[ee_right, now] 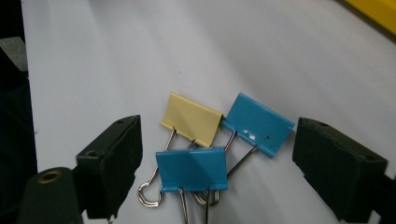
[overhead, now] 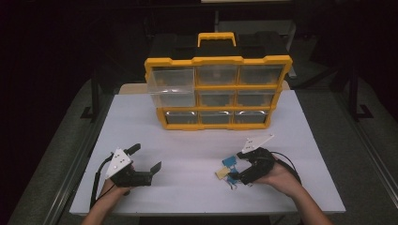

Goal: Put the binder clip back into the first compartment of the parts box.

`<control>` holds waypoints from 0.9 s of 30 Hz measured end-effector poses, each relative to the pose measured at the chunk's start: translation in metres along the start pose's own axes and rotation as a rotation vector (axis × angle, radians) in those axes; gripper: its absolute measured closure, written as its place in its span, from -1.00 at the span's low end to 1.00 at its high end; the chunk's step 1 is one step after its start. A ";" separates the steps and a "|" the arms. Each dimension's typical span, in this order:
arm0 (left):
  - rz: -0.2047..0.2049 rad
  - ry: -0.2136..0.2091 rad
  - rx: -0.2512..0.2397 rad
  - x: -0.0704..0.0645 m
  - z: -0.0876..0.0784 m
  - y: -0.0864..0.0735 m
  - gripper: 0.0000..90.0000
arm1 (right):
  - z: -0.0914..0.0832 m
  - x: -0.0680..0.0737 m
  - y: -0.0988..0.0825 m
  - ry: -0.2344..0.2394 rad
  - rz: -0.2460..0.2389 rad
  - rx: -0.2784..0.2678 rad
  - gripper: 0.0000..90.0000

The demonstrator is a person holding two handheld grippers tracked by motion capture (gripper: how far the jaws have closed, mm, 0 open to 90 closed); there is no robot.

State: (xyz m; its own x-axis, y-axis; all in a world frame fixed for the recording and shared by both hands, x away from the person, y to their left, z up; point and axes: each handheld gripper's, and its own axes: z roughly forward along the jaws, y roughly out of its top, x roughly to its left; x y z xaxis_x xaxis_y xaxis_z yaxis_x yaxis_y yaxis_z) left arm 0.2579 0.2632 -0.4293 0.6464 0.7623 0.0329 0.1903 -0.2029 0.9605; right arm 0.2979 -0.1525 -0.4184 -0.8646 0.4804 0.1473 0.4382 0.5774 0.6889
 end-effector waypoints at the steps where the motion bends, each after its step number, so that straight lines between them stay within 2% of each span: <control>1: -0.005 -0.001 -0.002 -0.001 0.000 0.000 -1.00 | 0.001 0.001 0.000 0.000 0.005 0.012 -0.62; 8: -0.008 0.004 -0.001 -0.001 0.001 -0.001 -1.00 | 0.008 0.006 -0.002 0.019 -0.007 0.048 -0.42; 17: 0.003 0.001 0.006 -0.001 0.001 -0.001 -1.00 | 0.015 0.010 -0.004 0.032 -0.007 0.085 -0.32; 18: 0.005 0.000 0.005 -0.001 0.001 -0.001 -1.00 | 0.016 0.009 -0.005 0.021 -0.032 0.093 -0.31; 20: 0.010 0.000 0.005 -0.001 0.001 -0.001 -1.00 | 0.016 0.009 -0.005 0.021 -0.027 0.096 -0.30; 21: 0.009 0.000 0.004 -0.001 0.001 -0.001 -1.00 | 0.017 0.011 -0.005 0.026 -0.009 0.096 -0.29; 22: 0.008 0.000 0.004 -0.001 0.001 -0.001 -1.00 | 0.019 0.010 -0.005 0.017 -0.034 0.106 -0.27; 24: -0.005 0.001 0.000 -0.003 0.001 -0.001 -1.00 | 0.020 0.011 -0.005 0.011 -0.039 0.111 -0.24; 27: 0.009 0.000 0.008 -0.002 0.001 -0.001 -1.00 | 0.021 0.012 -0.006 -0.001 -0.060 0.121 -0.19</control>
State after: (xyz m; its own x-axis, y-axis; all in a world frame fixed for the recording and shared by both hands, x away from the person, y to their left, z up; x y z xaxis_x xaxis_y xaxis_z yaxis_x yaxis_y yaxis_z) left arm 0.2572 0.2612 -0.4310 0.6479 0.7606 0.0411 0.1906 -0.2142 0.9580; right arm 0.2902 -0.1361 -0.4357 -0.8899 0.4432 0.1074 0.4121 0.6806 0.6057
